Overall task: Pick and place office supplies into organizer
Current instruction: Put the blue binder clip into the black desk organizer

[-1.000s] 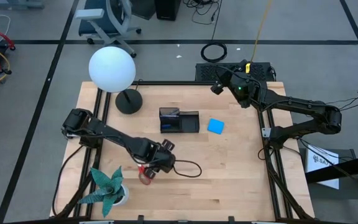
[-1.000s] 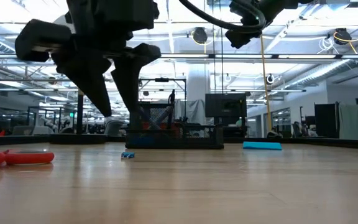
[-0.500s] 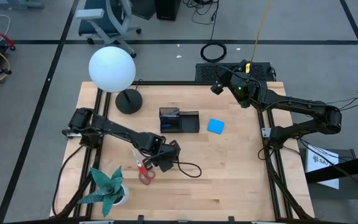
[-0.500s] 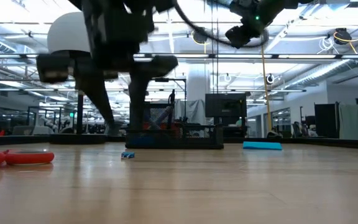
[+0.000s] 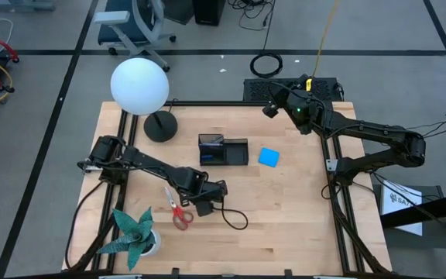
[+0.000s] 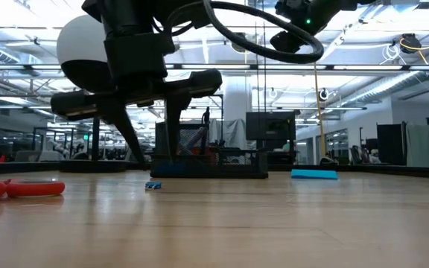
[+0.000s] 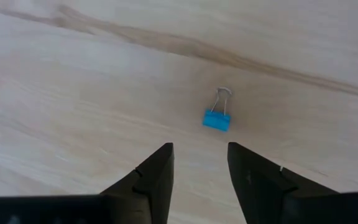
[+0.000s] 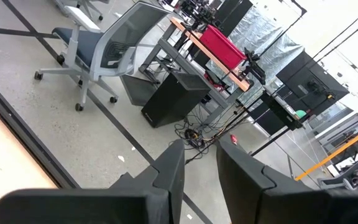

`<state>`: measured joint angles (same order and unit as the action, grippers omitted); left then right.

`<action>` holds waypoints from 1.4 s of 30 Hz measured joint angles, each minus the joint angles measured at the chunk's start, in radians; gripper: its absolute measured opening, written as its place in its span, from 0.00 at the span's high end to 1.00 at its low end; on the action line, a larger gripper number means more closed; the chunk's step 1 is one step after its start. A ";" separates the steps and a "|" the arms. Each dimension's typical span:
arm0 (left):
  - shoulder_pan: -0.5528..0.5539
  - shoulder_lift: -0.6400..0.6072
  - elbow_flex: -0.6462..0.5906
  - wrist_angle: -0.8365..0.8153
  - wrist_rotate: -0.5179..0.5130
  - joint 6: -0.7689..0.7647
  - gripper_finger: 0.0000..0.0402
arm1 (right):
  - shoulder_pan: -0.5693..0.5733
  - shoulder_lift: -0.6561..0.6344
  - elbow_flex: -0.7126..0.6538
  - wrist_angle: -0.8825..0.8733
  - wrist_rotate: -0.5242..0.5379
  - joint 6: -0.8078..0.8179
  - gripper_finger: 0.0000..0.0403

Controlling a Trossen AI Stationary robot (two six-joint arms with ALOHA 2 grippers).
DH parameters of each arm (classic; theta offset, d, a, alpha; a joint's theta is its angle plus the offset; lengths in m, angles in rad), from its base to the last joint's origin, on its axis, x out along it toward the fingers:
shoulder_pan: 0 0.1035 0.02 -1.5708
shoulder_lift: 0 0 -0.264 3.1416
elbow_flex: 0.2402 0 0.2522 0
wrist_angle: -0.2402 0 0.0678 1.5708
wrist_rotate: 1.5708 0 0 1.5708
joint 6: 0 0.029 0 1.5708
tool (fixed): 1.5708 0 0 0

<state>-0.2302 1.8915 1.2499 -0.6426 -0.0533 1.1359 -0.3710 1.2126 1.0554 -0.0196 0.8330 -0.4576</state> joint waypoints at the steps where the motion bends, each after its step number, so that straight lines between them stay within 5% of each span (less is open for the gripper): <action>1: 0.000 0.000 0.000 0.001 0.000 0.003 0.61 | 0.000 0.000 0.000 0.000 0.000 0.000 0.79; 28: -0.008 0.053 0.001 0.000 -0.012 0.110 0.61 | 0.000 0.000 0.000 0.000 0.000 0.000 0.79; 42: -0.020 0.055 0.013 0.015 0.095 0.091 0.61 | 0.000 0.000 0.000 0.000 0.000 0.000 0.79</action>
<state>-0.2503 1.9461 1.2627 -0.6271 0.0414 1.2273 -0.3713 1.2129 1.0554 -0.0196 0.8330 -0.4579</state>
